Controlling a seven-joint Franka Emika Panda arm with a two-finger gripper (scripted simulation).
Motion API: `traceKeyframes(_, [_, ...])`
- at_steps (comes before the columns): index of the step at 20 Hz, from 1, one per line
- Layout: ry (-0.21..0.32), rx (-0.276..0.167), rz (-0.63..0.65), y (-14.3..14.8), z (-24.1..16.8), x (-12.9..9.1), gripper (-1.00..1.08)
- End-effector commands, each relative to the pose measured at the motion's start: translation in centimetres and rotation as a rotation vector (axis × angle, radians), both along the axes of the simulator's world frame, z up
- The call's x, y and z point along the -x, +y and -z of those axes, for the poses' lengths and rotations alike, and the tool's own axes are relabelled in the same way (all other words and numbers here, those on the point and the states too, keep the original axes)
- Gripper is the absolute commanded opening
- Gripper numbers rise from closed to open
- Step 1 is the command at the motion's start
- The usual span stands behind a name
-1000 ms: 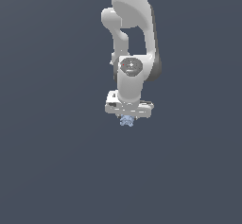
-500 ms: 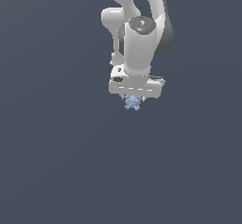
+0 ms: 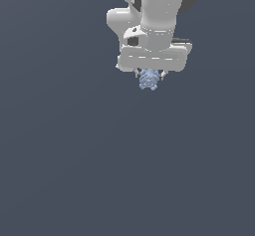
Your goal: Pick up the object and move it to a goal position.
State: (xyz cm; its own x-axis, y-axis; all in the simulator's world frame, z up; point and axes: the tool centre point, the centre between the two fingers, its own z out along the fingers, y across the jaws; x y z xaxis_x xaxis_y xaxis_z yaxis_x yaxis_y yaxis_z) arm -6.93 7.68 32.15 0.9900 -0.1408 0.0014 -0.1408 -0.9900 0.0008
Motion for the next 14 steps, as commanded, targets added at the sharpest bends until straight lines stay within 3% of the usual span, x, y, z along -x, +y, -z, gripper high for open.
traceKeyframes(1, [0.001, 0.0, 0.0, 0.6, -2.8, 0.8, -1.0])
traceKeyframes(14, [0.001, 0.0, 0.0, 3.2, -14.8, 3.6, -1.0])
